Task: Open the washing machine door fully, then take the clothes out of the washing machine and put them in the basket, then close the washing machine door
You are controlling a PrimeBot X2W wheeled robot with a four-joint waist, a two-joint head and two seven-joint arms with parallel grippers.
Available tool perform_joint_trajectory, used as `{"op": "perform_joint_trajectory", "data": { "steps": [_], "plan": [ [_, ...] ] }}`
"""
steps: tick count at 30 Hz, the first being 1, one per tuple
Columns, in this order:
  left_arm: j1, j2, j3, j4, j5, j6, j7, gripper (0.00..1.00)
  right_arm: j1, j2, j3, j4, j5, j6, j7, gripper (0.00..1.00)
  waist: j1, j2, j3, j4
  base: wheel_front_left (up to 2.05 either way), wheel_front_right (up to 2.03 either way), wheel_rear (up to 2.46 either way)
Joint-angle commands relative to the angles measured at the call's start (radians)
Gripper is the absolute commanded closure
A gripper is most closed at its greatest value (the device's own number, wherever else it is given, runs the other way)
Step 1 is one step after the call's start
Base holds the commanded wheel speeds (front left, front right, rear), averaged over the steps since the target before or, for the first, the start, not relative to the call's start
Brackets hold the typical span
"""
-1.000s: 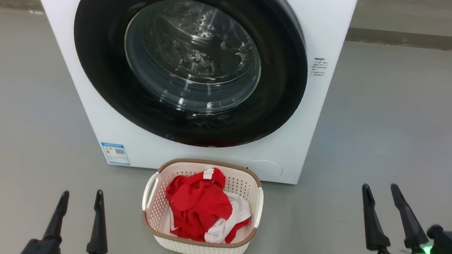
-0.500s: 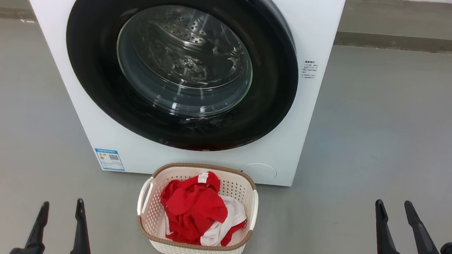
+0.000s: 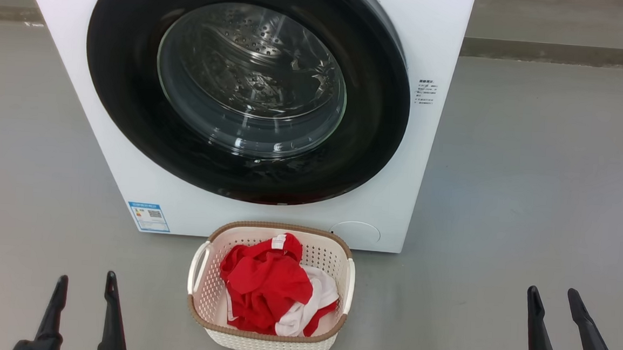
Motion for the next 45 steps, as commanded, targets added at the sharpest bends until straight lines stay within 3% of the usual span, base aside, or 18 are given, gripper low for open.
{"op": "perform_joint_trajectory", "data": {
  "steps": [1, 40, 41, 45],
  "plan": [
    [-0.020, 0.020, 0.032, -0.034, -0.001, 0.012, -0.001, 0.00, -0.018, -0.011, 0.023, -0.023, -0.009, -0.002, -0.011, 0.00, -0.0001, 0.0000, 0.000, 0.000, 0.00, 0.00, 0.00],
    [-0.002, 0.047, -0.011, -0.108, -0.046, -0.028, 0.021, 0.02, -0.010, -0.011, 0.026, -0.023, -0.002, -0.002, -0.013, 0.00, -0.0001, 0.0000, -0.010, 0.021, 0.00, 0.00, 0.00],
    [0.022, 0.029, -0.045, -0.074, -0.037, -0.020, 0.026, 1.00, 0.000, 0.002, 0.001, 0.006, 0.000, 0.000, -0.003, 1.00, 0.0000, 0.0000, -0.010, 0.020, 0.00, 0.00, 0.00],
    [0.038, 0.007, -0.053, -0.037, -0.044, -0.021, 0.027, 1.00, 0.000, 0.008, 0.001, 0.054, 0.008, 0.000, -0.001, 1.00, 0.0000, 0.0000, -0.009, 0.020, 0.00, 0.00, 0.00]
  ]
}}
